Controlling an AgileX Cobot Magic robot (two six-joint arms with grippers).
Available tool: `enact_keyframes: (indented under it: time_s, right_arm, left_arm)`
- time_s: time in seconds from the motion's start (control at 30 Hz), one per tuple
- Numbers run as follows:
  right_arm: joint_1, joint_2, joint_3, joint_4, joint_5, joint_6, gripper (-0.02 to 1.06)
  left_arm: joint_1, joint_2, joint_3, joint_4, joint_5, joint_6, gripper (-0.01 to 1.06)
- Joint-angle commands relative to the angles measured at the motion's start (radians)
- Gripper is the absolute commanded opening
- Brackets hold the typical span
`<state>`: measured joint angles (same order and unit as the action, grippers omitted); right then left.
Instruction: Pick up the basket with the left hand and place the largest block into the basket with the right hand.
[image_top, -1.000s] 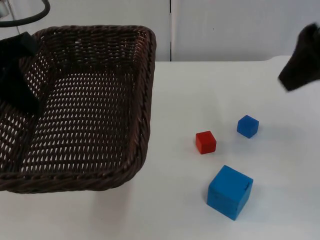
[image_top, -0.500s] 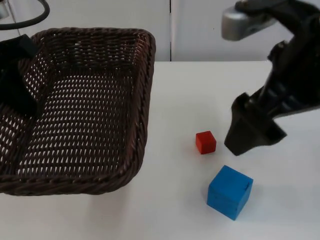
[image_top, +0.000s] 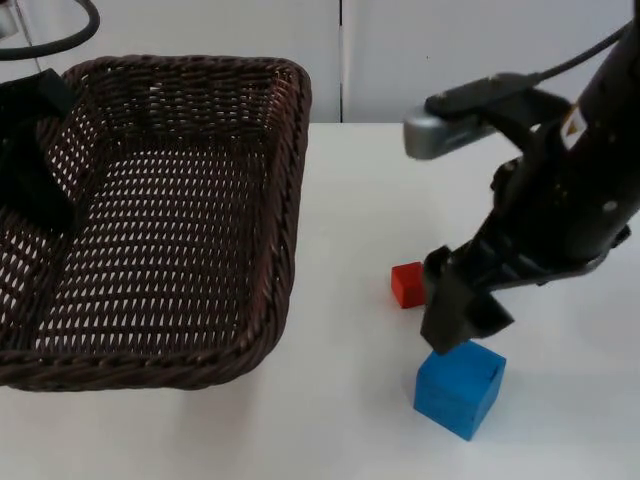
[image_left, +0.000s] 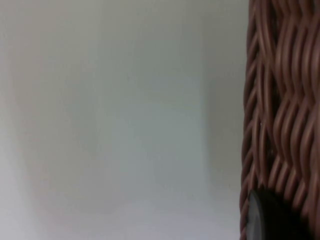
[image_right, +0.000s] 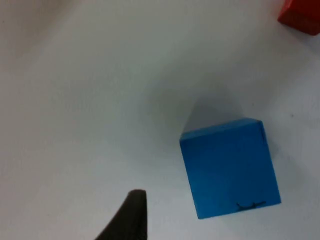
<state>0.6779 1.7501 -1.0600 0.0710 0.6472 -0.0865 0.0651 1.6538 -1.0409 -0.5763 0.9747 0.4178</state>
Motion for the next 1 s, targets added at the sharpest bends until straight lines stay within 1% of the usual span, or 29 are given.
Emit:
enact_keyframes:
  time_s: [0.0, 0.03, 0.07, 0.13, 0.17, 0.23, 0.33, 0.37, 0.4, 0.43, 0.47, 0.5, 0.53, 0.57, 0.67, 0.77, 0.87, 0.9, 0.97]
  right_arm:
    - [0.026, 0.024, -0.006, -0.029, -0.039, 0.010, 1.05]
    - [0.043, 0.039, -0.006, -0.058, -0.060, 0.030, 1.05]
    - [0.043, 0.039, -0.006, -0.058, -0.060, 0.030, 1.05]
    - [0.060, 0.070, -0.006, -0.109, -0.090, 0.075, 1.05]
    - [0.065, 0.088, -0.006, -0.114, -0.101, 0.075, 1.05]
    - [0.065, 0.102, -0.006, -0.114, -0.103, 0.075, 1.05]
    - [0.065, 0.148, -0.003, -0.114, -0.109, 0.079, 0.99]
    - [0.065, 0.148, -0.003, -0.114, -0.109, 0.079, 0.99]
    - [0.065, 0.163, 0.001, -0.114, -0.115, 0.079, 0.96]
    - [0.065, 0.182, 0.010, -0.114, -0.143, 0.079, 0.90]
    - [0.065, 0.189, 0.016, -0.114, -0.149, 0.075, 0.89]
    - [0.065, 0.201, 0.031, -0.114, -0.183, 0.072, 0.87]
    - [0.065, 0.209, 0.042, -0.114, -0.210, 0.072, 0.87]
    - [0.065, 0.209, 0.042, -0.114, -0.210, 0.072, 0.87]
    - [0.065, 0.224, 0.066, -0.114, -0.254, 0.072, 0.87]
    - [0.065, 0.233, 0.068, -0.114, -0.259, 0.072, 0.85]
    - [0.065, 0.236, 0.068, -0.114, -0.267, 0.072, 0.80]
    - [0.065, 0.236, 0.068, -0.114, -0.267, 0.072, 0.80]
    - [0.065, 0.236, 0.068, -0.114, -0.268, 0.072, 0.74]
  left_arm:
    - [0.004, -0.019, 0.001, -0.017, 0.012, 0.004, 0.00]
    - [0.004, -0.019, 0.001, -0.013, 0.010, 0.004, 0.00]
    - [0.004, -0.019, 0.001, -0.013, 0.010, 0.004, 0.00]
    - [0.004, -0.019, 0.001, -0.009, 0.010, 0.004, 0.00]
    - [0.004, -0.019, 0.001, -0.009, 0.010, 0.004, 0.00]
    - [0.004, -0.019, 0.001, -0.009, 0.010, 0.004, 0.00]
    - [0.004, -0.019, 0.001, -0.009, 0.010, 0.004, 0.00]
    - [0.004, -0.019, 0.001, -0.009, 0.010, 0.004, 0.00]
    - [0.004, -0.019, 0.001, -0.009, 0.010, 0.004, 0.00]
    - [0.004, -0.019, 0.001, -0.009, 0.010, 0.004, 0.00]
    - [0.004, -0.019, 0.001, -0.009, 0.010, 0.004, 0.00]
    - [0.004, -0.019, 0.001, -0.009, 0.010, 0.004, 0.00]
    - [0.004, -0.019, 0.001, -0.009, 0.008, 0.004, 0.00]
    - [0.004, -0.019, 0.001, -0.009, 0.008, 0.004, 0.00]
    - [0.004, -0.019, 0.001, -0.009, 0.008, 0.004, 0.00]
    - [0.004, -0.019, 0.001, -0.009, 0.008, 0.004, 0.00]
    - [0.004, -0.019, 0.001, -0.009, 0.006, 0.004, 0.00]
    - [0.004, -0.019, 0.001, -0.009, 0.006, 0.004, 0.00]
    - [0.004, -0.019, 0.001, -0.009, 0.006, 0.004, 0.00]
